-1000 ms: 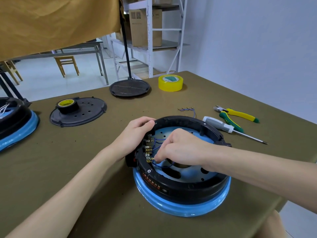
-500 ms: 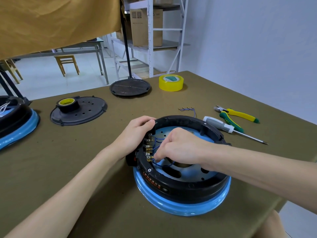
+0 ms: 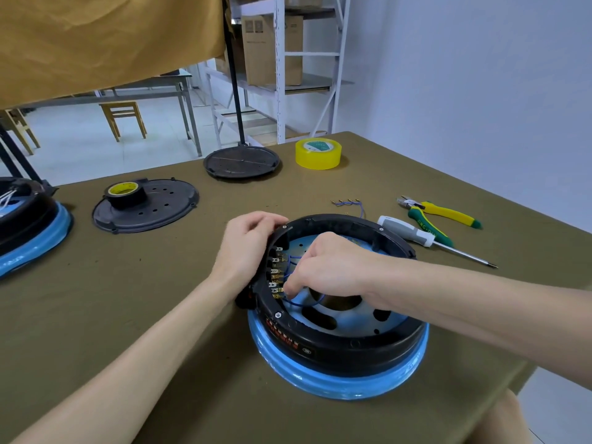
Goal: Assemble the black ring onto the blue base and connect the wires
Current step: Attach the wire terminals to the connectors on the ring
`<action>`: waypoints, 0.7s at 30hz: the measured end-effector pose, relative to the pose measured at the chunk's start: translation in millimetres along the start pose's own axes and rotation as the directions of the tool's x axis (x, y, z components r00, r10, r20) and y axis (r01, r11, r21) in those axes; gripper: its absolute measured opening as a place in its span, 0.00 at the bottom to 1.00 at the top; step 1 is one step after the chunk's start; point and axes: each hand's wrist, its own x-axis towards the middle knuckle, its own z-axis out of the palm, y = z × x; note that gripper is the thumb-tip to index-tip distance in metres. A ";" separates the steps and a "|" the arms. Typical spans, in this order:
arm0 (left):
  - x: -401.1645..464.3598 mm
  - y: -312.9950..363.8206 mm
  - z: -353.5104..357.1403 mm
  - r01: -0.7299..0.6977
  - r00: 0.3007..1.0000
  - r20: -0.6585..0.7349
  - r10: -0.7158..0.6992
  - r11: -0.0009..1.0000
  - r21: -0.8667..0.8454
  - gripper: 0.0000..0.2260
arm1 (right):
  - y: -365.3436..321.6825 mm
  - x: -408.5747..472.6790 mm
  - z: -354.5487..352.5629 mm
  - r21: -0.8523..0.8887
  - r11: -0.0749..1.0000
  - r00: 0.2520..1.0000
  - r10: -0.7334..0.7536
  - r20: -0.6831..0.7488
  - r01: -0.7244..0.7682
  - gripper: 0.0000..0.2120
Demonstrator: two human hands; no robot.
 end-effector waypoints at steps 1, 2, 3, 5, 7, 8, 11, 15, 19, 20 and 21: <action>-1.1 -0.6 -0.1 -0.007 0.995 -0.100 0.001 0.998 -0.056 0.15 | -0.4 1.1 -1.0 0.006 1.000 1.000 0.009 0.004 -0.009 0.13; -2.0 -0.7 0.1 -0.014 0.983 -0.183 -0.004 0.996 -0.093 0.16 | -0.5 2.2 -1.7 0.006 1.000 1.000 0.017 0.012 -0.017 0.14; -3.1 -0.9 0.6 -0.022 0.971 -0.240 -0.006 0.993 -0.113 0.16 | -0.4 3.0 -1.7 0.002 1.000 0.999 0.024 0.023 -0.024 0.14; -4.3 -0.1 3.8 -0.066 0.954 -0.298 0.028 0.991 -0.119 0.16 | -0.7 5.0 -2.0 -0.005 0.999 0.999 0.034 0.037 -0.034 0.17; -5.5 2.6 7.3 -0.120 0.945 -0.318 0.082 0.988 -0.101 0.16 | -0.6 6.9 -1.9 -0.002 0.999 0.999 0.039 0.034 -0.039 0.17; -5.7 3.6 8.7 -0.143 0.940 -0.323 0.106 0.985 -0.093 0.16 | -0.4 7.4 -2.1 0.001 0.999 0.999 0.038 0.034 -0.038 0.17; -5.4 2.1 10.9 -0.141 0.944 -0.312 0.102 0.985 -0.105 0.16 | 0.3 7.4 -1.6 0.005 0.999 0.999 0.039 0.035 -0.039 0.15; -4.8 -0.1 11.1 -0.079 0.959 -0.279 0.043 0.990 -0.118 0.16 | -2.1 7.4 -0.6 0.016 0.999 0.999 0.043 0.021 -0.044 0.11; -4.5 -0.8 10.5 -0.069 0.958 -0.283 0.035 0.992 -0.110 0.16 | -2.4 8.5 -0.9 0.022 0.999 0.999 0.042 0.031 -0.043 0.10; -4.7 -0.7 10.8 -0.065 0.959 -0.281 0.033 0.992 -0.106 0.16 | -1.0 9.1 -1.4 0.021 0.999 0.999 0.037 0.034 -0.037 0.11; -4.8 -0.3 11.4 -0.063 0.960 -0.278 0.034 0.993 -0.099 0.16 | 0.4 9.3 -2.2 0.022 0.999 0.999 0.031 0.038 -0.032 0.11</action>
